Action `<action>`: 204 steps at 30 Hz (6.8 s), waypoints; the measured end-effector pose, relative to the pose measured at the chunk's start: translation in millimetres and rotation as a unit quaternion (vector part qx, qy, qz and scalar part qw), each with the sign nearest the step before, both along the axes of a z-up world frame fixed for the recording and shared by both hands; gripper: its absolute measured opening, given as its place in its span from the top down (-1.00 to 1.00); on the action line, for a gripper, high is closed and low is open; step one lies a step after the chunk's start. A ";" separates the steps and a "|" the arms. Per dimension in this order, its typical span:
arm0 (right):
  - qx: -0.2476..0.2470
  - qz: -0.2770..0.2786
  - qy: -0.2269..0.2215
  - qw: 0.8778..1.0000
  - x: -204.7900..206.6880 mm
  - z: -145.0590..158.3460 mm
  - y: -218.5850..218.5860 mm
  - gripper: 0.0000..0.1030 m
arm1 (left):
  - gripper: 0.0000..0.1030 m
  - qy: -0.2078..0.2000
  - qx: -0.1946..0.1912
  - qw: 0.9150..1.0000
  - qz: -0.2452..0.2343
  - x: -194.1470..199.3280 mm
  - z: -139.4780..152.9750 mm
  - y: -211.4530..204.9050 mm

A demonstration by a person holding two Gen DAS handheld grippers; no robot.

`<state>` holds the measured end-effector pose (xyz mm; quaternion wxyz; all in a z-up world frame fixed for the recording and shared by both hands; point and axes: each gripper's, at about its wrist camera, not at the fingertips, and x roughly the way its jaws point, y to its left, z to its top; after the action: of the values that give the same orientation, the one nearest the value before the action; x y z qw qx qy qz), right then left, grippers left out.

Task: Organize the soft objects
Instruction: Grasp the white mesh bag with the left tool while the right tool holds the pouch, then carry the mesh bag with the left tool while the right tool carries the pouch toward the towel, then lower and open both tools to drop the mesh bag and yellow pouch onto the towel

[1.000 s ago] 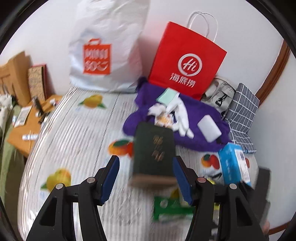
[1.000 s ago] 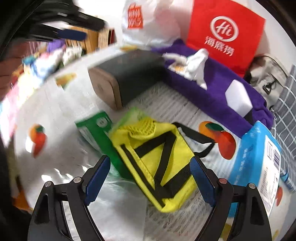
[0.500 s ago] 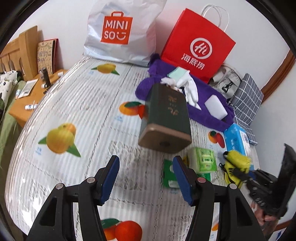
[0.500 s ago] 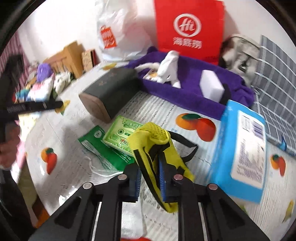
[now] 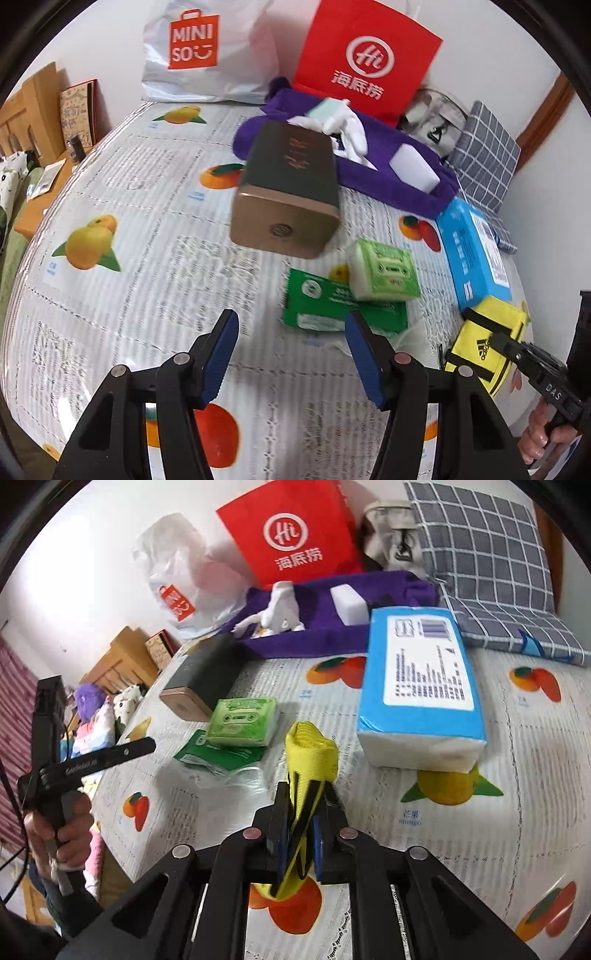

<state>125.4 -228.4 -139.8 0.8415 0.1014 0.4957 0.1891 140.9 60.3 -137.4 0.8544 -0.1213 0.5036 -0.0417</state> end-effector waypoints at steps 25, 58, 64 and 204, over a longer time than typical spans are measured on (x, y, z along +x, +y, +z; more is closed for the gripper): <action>0.077 -0.045 -0.013 0.996 -28.2 -18.8 -66.2 0.87 | -0.41 0.057 0.010 0.998 -0.011 -15.6 -31.8 -54.7; 0.012 -0.121 -0.055 0.991 -68.2 33.3 -37.7 0.89 | 0.82 -0.002 -0.040 0.993 -0.112 -27.5 -9.3 -43.2; -0.007 -0.124 -0.068 0.990 -51.8 51.4 -16.2 0.89 | 0.82 -0.015 -0.044 0.992 -0.120 -10.2 5.9 -29.4; 0.010 -0.026 -0.067 0.997 268.5 30.1 4.5 0.01 | -0.15 -0.034 -0.009 0.999 -0.028 272.1 26.5 -28.6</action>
<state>393.9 -223.9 -109.7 0.8765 0.1096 0.4334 0.1785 412.9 31.7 -110.9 0.8683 -0.1135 0.4772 -0.0742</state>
